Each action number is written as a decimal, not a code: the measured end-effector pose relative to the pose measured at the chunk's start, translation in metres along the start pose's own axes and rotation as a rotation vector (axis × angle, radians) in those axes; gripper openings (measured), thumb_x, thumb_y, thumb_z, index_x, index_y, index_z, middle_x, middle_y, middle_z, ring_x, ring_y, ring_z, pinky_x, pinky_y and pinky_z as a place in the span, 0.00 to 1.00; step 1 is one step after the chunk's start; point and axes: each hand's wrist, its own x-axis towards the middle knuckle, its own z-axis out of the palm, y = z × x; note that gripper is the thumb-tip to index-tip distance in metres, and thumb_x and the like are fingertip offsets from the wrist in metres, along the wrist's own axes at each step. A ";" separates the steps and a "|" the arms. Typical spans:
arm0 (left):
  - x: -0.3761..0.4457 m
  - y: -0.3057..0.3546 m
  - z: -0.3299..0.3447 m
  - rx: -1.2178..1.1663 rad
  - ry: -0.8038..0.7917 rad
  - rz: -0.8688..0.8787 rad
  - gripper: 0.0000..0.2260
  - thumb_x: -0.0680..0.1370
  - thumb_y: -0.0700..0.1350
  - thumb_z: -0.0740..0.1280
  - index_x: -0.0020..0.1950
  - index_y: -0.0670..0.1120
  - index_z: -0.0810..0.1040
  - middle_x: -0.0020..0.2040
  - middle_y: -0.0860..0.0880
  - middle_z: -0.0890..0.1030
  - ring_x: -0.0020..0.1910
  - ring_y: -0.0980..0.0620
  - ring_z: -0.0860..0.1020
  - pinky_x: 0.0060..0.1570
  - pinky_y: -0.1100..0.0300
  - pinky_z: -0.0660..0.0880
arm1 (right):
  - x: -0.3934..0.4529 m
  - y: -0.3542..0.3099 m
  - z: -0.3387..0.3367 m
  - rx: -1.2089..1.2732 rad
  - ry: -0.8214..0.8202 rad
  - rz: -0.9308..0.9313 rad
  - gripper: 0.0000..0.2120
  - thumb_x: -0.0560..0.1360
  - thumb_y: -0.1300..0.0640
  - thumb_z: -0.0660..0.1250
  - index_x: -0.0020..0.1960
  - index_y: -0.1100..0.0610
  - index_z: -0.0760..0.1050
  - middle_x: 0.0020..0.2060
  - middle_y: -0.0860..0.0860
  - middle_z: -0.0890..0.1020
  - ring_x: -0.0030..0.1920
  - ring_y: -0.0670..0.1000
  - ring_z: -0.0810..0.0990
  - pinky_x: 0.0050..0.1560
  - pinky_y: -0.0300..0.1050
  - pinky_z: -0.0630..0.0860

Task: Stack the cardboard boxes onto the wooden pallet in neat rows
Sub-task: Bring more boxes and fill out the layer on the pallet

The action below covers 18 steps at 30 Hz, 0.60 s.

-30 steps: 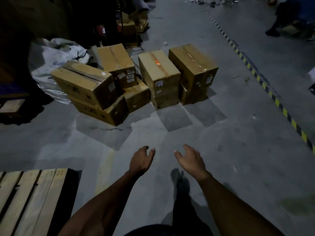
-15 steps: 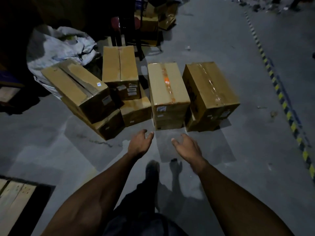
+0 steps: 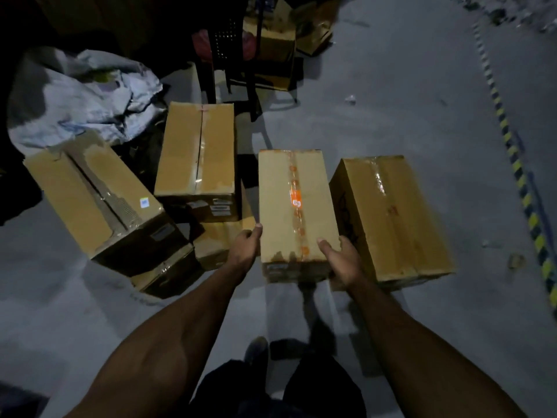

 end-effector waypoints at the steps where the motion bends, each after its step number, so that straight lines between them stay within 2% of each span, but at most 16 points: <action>1: 0.017 0.011 0.003 -0.081 0.003 -0.023 0.18 0.85 0.53 0.55 0.65 0.43 0.75 0.63 0.44 0.78 0.60 0.46 0.76 0.49 0.59 0.71 | 0.021 -0.008 -0.004 0.033 -0.002 0.010 0.37 0.78 0.44 0.69 0.79 0.58 0.59 0.76 0.57 0.66 0.74 0.60 0.66 0.73 0.55 0.65; 3: 0.047 0.027 0.010 -0.184 0.043 -0.082 0.19 0.85 0.53 0.54 0.70 0.44 0.72 0.63 0.47 0.75 0.61 0.48 0.73 0.53 0.59 0.68 | 0.065 -0.022 -0.009 0.054 -0.016 0.008 0.34 0.78 0.46 0.69 0.77 0.60 0.63 0.73 0.58 0.70 0.72 0.60 0.69 0.70 0.53 0.67; 6: 0.085 0.036 0.024 -0.247 0.090 -0.185 0.25 0.85 0.56 0.53 0.77 0.43 0.65 0.72 0.43 0.70 0.70 0.43 0.68 0.60 0.56 0.64 | 0.126 -0.030 -0.010 0.068 -0.035 0.031 0.32 0.79 0.48 0.69 0.76 0.62 0.65 0.72 0.58 0.72 0.71 0.60 0.70 0.69 0.51 0.67; 8: 0.118 0.038 0.040 -0.296 0.139 -0.236 0.25 0.85 0.55 0.52 0.77 0.41 0.64 0.75 0.41 0.67 0.73 0.41 0.66 0.60 0.57 0.63 | 0.173 -0.028 -0.009 0.076 -0.072 0.061 0.31 0.79 0.49 0.69 0.76 0.61 0.65 0.68 0.56 0.74 0.71 0.59 0.70 0.69 0.50 0.66; 9: 0.133 0.039 0.049 -0.316 0.168 -0.250 0.24 0.85 0.54 0.52 0.76 0.40 0.64 0.75 0.39 0.67 0.73 0.41 0.66 0.58 0.58 0.62 | 0.199 -0.024 -0.007 0.085 -0.102 0.066 0.31 0.78 0.48 0.70 0.75 0.60 0.66 0.65 0.51 0.74 0.69 0.58 0.72 0.69 0.51 0.68; 12: 0.189 0.031 0.073 -0.323 0.225 -0.306 0.24 0.86 0.53 0.52 0.76 0.39 0.65 0.75 0.39 0.68 0.72 0.42 0.67 0.55 0.59 0.62 | 0.269 -0.008 0.002 0.079 -0.140 0.105 0.32 0.76 0.46 0.71 0.74 0.59 0.66 0.69 0.56 0.75 0.67 0.57 0.74 0.67 0.53 0.72; 16: 0.255 0.010 0.092 -0.275 0.293 -0.381 0.25 0.85 0.54 0.52 0.73 0.38 0.69 0.70 0.37 0.72 0.64 0.43 0.72 0.53 0.59 0.67 | 0.344 0.012 0.019 -0.024 -0.112 0.181 0.44 0.75 0.38 0.69 0.81 0.55 0.53 0.79 0.55 0.61 0.77 0.60 0.61 0.75 0.58 0.61; 18: 0.285 -0.004 0.096 -0.269 0.281 -0.419 0.25 0.85 0.56 0.53 0.71 0.38 0.71 0.65 0.41 0.75 0.64 0.45 0.72 0.57 0.56 0.68 | 0.374 0.023 0.030 -0.032 -0.114 0.227 0.45 0.74 0.37 0.71 0.81 0.53 0.53 0.78 0.56 0.63 0.76 0.61 0.63 0.74 0.61 0.63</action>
